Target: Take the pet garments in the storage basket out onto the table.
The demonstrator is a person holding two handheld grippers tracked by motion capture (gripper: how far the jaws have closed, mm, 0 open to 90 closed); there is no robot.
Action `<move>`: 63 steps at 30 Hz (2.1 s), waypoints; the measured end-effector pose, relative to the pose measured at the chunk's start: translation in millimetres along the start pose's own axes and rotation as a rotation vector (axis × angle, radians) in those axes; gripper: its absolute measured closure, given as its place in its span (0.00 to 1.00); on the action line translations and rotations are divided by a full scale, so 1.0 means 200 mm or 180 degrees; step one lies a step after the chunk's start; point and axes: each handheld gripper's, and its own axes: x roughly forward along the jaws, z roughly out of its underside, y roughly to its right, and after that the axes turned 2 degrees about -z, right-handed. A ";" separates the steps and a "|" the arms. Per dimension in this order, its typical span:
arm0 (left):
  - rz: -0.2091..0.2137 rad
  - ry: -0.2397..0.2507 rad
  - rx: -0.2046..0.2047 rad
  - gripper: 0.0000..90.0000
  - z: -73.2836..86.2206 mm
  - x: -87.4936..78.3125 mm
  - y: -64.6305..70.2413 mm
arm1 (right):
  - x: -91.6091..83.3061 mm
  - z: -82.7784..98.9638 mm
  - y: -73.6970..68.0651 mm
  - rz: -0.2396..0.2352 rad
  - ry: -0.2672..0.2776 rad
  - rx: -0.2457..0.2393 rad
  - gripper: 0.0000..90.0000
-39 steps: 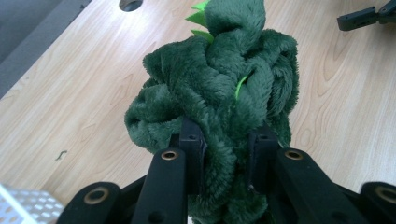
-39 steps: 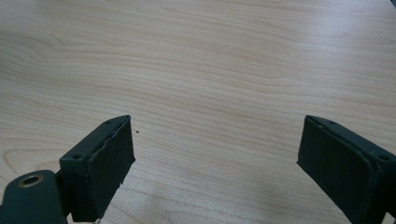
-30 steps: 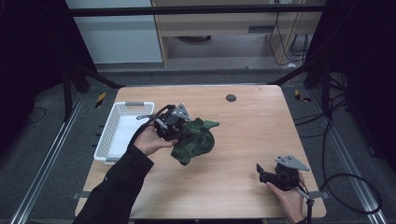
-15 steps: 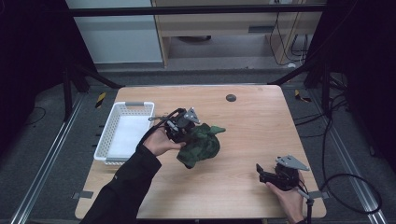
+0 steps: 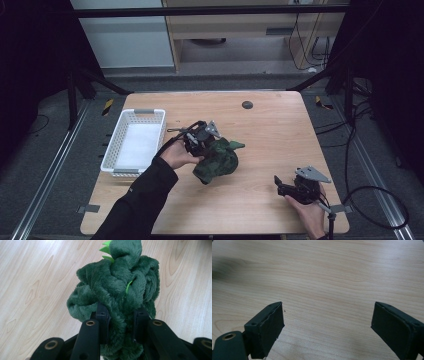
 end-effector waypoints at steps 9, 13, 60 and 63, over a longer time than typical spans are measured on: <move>0.0012 -0.0076 0.0040 0.80 0.01 0.07 0.00 | 0.00 0.00 0.00 -0.0004 0.0000 -0.0005 0.12; 0.0041 -0.0092 0.0017 0.80 0.02 0.10 0.00 | 0.00 0.00 0.00 -0.0004 -0.0001 -0.0006 0.12; -0.0036 -0.0022 -0.0200 0.40 0.09 0.15 0.00 | 0.00 0.00 0.00 -0.0021 -0.0019 -0.0010 0.12; -0.0046 0.0047 -0.0233 0.37 0.10 0.12 0.00 | 0.00 0.00 0.00 -0.0019 -0.0016 -0.0011 0.12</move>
